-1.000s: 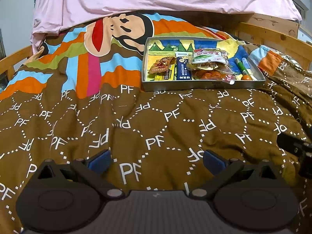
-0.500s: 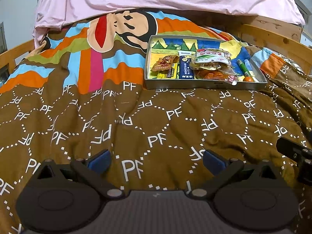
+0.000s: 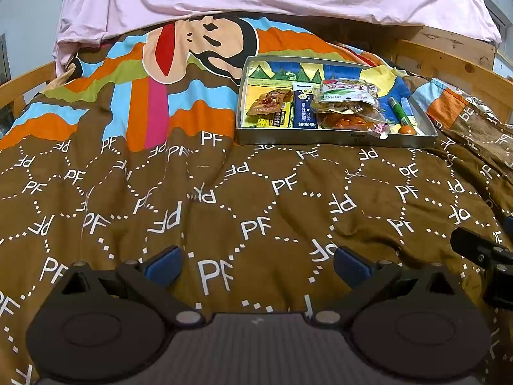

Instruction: Organize snacks

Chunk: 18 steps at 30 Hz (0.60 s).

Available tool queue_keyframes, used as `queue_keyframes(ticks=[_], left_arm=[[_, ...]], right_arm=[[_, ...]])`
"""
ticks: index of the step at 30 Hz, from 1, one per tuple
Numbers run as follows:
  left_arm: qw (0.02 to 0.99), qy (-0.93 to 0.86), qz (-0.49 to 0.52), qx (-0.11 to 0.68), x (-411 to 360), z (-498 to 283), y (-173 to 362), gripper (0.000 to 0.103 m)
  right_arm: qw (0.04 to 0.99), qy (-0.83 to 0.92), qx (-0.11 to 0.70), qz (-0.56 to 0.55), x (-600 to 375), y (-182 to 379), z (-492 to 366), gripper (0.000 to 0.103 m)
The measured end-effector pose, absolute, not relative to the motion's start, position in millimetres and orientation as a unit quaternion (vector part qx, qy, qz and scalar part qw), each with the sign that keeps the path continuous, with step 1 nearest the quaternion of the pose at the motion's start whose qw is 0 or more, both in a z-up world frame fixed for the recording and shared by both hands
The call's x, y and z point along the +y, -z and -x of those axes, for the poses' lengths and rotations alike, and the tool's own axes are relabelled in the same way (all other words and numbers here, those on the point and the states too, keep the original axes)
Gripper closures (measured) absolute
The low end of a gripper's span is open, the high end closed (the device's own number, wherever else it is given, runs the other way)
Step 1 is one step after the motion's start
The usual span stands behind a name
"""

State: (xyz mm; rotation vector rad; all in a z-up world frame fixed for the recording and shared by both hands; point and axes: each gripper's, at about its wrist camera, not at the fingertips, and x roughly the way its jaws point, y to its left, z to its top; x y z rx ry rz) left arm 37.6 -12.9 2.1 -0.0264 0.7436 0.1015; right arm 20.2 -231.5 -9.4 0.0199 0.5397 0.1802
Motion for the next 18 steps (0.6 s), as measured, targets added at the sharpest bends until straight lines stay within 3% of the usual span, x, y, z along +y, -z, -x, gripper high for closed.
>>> queue_keyframes(ticks=[18], left_arm=[[0.93, -0.05, 0.013, 0.364, -12.5, -37.7, -1.8, 0.001]], right_arm=[[0.96, -0.088, 0.266, -0.01, -231.7, 9.6, -20.7, 0.001]])
